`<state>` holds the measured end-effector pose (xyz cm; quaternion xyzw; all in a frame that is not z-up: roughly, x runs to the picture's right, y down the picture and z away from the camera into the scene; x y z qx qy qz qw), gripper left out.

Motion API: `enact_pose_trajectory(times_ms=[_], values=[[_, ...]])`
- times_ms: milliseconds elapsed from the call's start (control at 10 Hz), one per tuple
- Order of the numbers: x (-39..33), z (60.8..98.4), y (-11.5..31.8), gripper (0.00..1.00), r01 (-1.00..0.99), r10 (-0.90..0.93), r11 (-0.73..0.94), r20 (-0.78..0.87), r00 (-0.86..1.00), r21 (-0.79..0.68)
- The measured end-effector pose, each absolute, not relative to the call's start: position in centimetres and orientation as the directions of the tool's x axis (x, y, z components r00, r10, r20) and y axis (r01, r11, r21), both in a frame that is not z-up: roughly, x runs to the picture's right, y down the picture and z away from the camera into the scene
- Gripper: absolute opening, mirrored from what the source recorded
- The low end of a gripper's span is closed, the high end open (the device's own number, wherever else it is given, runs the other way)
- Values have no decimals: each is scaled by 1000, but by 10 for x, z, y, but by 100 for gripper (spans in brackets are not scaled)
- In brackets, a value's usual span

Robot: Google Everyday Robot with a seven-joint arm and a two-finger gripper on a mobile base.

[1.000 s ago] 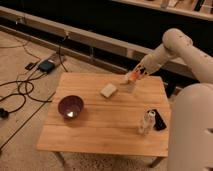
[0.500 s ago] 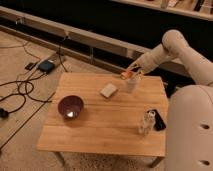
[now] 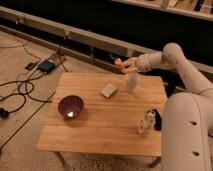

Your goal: Place the pepper in the ceramic cup

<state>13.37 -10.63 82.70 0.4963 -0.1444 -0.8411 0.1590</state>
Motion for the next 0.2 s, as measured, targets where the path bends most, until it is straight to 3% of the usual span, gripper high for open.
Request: enact_pose_trajectory(times_ms=[200], values=[[150,819,-98,0,177,-426,-905,-823,-377,387]])
